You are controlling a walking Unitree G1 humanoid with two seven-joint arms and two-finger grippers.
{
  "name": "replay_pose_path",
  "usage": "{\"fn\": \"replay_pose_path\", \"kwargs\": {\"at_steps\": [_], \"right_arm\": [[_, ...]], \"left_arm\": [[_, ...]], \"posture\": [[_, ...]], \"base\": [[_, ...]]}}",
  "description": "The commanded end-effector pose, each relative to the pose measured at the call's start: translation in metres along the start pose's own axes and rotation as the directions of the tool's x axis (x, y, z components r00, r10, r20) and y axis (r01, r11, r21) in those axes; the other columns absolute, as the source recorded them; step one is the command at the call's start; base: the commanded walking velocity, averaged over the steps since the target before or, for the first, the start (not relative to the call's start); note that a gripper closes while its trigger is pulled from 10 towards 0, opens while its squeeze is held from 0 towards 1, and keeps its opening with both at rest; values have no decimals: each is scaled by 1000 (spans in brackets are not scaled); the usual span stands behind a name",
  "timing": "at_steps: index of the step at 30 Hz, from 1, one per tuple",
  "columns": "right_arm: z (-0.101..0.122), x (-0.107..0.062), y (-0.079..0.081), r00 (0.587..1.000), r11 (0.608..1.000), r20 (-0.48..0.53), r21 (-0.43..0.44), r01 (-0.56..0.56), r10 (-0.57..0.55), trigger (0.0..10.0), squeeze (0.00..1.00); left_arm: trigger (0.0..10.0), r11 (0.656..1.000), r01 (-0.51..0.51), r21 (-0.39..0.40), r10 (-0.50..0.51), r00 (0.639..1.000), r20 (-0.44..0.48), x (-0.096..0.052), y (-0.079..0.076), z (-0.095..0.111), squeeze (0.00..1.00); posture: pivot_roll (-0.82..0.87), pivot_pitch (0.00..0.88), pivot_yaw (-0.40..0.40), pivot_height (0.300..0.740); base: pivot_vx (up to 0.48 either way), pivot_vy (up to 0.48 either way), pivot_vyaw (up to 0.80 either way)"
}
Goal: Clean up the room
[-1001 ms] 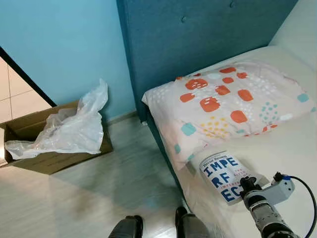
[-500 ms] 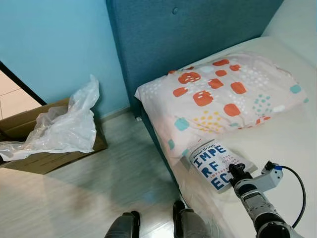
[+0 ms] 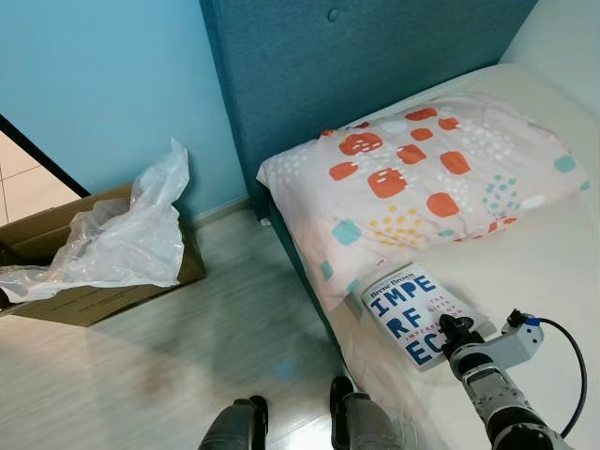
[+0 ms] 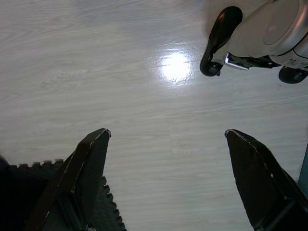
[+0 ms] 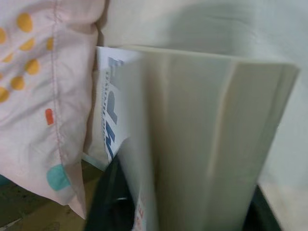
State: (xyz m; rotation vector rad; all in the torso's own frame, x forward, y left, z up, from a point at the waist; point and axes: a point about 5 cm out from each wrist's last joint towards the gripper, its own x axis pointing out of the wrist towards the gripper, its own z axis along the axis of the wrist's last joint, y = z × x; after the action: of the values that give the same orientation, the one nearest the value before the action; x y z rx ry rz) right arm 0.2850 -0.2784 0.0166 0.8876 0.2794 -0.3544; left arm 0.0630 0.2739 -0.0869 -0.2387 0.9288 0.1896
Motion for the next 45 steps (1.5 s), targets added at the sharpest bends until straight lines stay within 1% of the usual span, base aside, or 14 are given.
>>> {"fn": "replay_pose_path", "kwargs": {"at_steps": [1,7,14,21,22,25,27,30,34,40,41,42,44,45], "right_arm": [[-7,-5,-11,999,999,-16,19,44,-44,10000,1000],[-6,-5,-11,999,998,-11,23,50,-49,10000,1000],[-14,-8,-17,996,997,-47,7,81,-81,10000,1000],[-16,-10,-21,993,995,-60,4,98,-98,10000,1000],[-21,-12,-25,988,991,-80,-12,132,-132,10000,1000],[-21,-12,-25,988,991,-80,-12,132,-132,10000,1000],[-29,-16,-32,973,978,-103,-49,205,-209,10000,1000],[-31,-17,-34,967,972,-107,-59,227,-232,10000,1000],[-37,-18,-35,952,959,-125,-94,268,-279,10000,1000],[-37,-17,-35,943,945,-125,-150,290,-309,10000,1000],[-35,-17,-36,936,934,-117,-183,307,-331,10000,902],[-35,-17,-36,936,934,-117,-183,307,-331,10000,902],[-23,-18,-42,912,875,-61,-317,367,-405,10000,761],[-20,-18,-42,908,859,-49,-346,376,-417,10000,761]], "left_arm": [[10000,1000,-24,-11,23,997,-71,-7,6,-18,0],[10000,1000,-23,-11,22,997,-73,-6,5,-17,0],[10000,1000,-8,-22,7,998,-60,7,-8,-5,0],[10000,999,0,-34,-2,998,-60,13,-16,-1,0],[10000,999,-2,-42,-1,998,-66,14,-19,-1,0],[10000,999,-2,-42,-1,998,-66,14,-19,-1,0],[10000,999,-11,-52,7,997,-74,19,-25,1,0],[10000,998,-14,-55,9,997,-76,20,-26,2,0],[10000,998,-17,-61,12,997,-76,26,-32,10,0],[10000,997,-21,-68,16,997,-73,30,-35,16,0],[10000,997,-18,-71,13,997,-70,32,-37,19,0],[10000,997,-18,-71,13,997,-70,32,-37,19,0],[10000,997,-5,-78,0,998,-59,36,-44,24,0],[10000,997,-2,-78,-3,998,-58,36,-45,25,0]], "posture": [[182,459,53,740],[176,448,54,740],[149,374,36,740],[139,350,29,740],[124,303,14,740],[124,303,14,740],[120,256,9,740],[120,256,9,740],[110,188,10,740],[101,152,9,740],[99,144,9,740],[99,144,9,740],[93,130,14,740],[93,130,14,740]], "base": [[0,0,0],[0,0,0],[0,0,0],[0,0,0],[0,0,0],[0,0,0],[0,0,0],[0,0,0],[0,0,0],[0,0,0],[0,0,0],[0,0,0],[0,0,0],[0,0,0]]}}
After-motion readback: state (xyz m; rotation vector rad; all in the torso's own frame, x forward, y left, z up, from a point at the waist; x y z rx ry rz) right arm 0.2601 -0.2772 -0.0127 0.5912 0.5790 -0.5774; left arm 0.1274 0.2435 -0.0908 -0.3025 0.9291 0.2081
